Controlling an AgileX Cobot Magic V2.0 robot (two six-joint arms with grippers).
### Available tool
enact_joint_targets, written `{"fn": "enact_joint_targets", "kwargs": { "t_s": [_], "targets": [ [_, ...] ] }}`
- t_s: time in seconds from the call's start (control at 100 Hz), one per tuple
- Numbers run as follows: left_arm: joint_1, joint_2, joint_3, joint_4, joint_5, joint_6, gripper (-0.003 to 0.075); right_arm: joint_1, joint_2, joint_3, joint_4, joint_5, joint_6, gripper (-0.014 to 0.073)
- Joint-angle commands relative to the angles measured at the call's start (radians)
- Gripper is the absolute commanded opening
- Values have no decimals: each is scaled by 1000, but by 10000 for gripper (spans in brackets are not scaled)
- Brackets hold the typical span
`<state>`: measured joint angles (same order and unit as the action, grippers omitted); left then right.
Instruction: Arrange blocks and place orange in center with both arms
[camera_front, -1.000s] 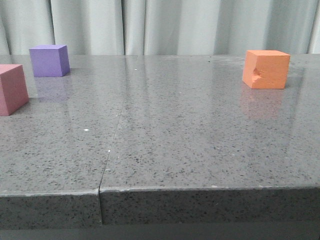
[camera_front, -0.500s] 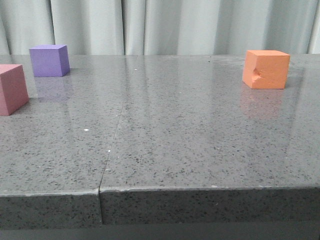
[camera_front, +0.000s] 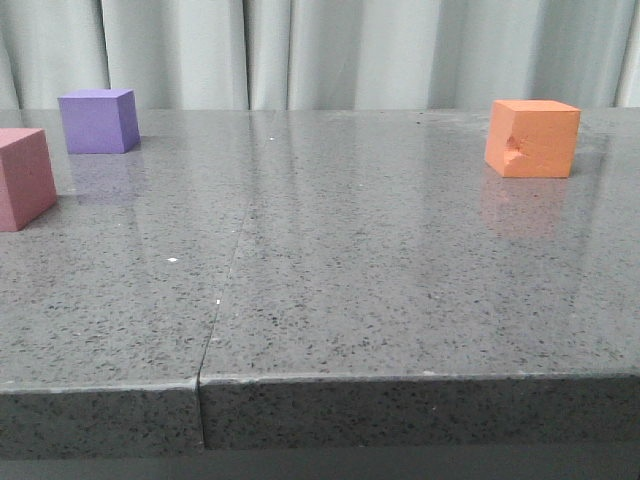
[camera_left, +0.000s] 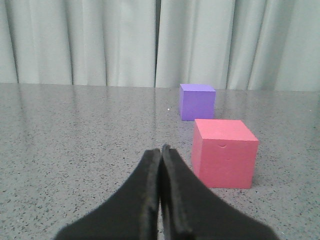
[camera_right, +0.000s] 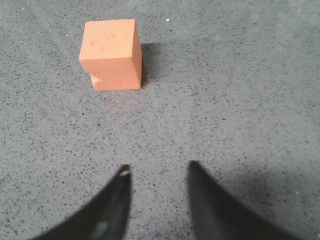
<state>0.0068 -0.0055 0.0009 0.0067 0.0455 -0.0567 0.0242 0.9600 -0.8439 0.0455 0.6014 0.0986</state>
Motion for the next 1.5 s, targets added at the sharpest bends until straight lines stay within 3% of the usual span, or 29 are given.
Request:
{"fn": "enact_joint_targets", "kwargs": {
  "t_s": [0.0, 0.09, 0.32, 0.66, 0.93, 1.17, 1.49],
  "targets": [
    [0, -28, 40, -7, -82, -2, -20, -7, 40, -81, 15, -26, -6, 523],
    [0, -28, 40, -7, -82, -2, -20, -6, 87, -133, 24, -10, -6, 670],
    [0, -28, 40, -7, -82, -2, -20, -4, 250, -329, 116, 137, -6, 645],
    [0, -28, 40, -7, -82, -2, -20, 3, 521, -709, 120, 439, -6, 645],
    [0, -28, 40, -7, -82, -2, -20, 54, 711, -949, 120, 561, -6, 645],
    [0, -28, 40, -7, -82, -2, -20, 55, 848, -1060, 117, 615, 7, 645],
    [0, -28, 40, -7, -82, -2, -20, 55, 958, -1062, 117, 599, 7, 645]
  ]
}}
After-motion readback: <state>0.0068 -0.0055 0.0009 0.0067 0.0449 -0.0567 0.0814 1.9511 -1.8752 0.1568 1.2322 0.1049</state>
